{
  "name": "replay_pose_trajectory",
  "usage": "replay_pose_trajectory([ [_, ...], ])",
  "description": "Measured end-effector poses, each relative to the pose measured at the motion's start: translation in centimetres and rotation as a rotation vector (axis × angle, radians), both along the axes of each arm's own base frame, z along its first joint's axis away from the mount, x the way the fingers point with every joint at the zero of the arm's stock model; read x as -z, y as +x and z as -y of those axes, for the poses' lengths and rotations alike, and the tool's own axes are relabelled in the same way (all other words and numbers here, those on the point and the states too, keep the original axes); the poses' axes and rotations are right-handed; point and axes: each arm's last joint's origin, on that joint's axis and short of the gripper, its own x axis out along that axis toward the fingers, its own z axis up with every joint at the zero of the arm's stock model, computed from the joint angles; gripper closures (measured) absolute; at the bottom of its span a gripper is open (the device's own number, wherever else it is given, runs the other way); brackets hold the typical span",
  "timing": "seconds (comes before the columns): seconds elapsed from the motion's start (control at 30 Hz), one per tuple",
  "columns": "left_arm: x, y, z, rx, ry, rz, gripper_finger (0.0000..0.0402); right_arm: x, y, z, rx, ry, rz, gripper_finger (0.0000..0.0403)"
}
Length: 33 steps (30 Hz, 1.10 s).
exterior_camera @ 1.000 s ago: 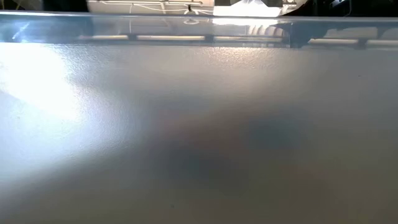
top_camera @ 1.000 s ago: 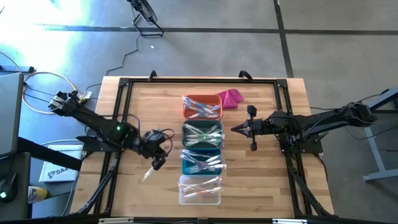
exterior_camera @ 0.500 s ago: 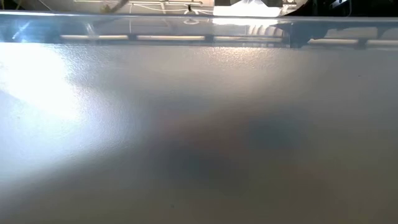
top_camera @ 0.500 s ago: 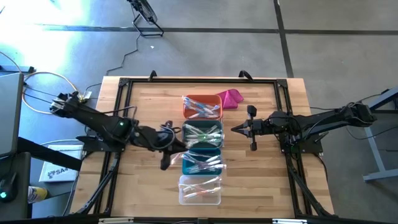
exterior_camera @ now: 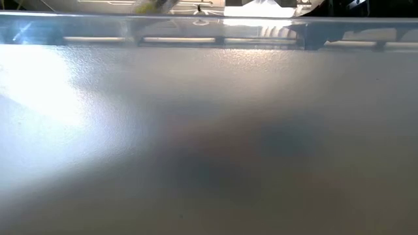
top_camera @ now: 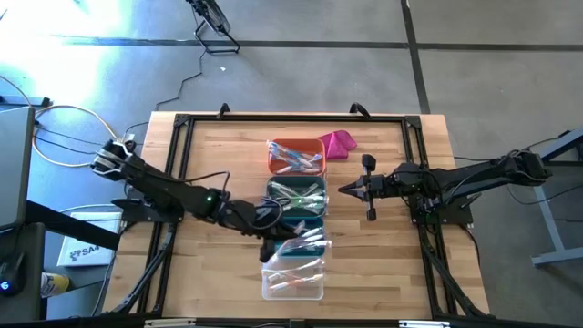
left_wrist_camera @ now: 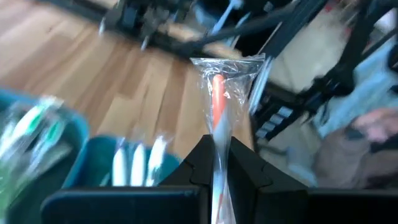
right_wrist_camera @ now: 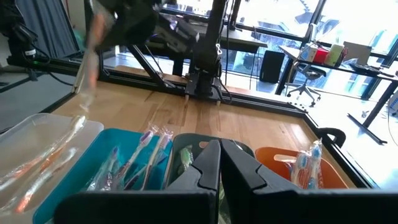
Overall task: Pick & Place Toothbrushes
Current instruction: Put the orange toothbrush into the transparent bin
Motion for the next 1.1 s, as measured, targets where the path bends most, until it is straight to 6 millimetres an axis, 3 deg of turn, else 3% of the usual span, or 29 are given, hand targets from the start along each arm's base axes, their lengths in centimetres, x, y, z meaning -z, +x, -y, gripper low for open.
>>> replay_pose_trajectory([
  [0.17, 0.1, 0.4, 0.4, 0.000, -0.020, 0.023, 0.0382, 0.0, 0.0, 0.0, 0.000, 0.000, -0.001, 0.0398],
  [0.63, 4.2, 3.1, 2.0, 0.053, -0.131, -0.052, 0.0382, 0.0, 0.0, 0.0, 0.001, 0.000, -0.005, 0.0398],
  [1.1, 7.6, 3.6, 4.8, 0.119, -0.129, -0.143, 0.0382, 0.1, 0.0, 0.0, 0.001, 0.001, -0.005, 0.0398],
])
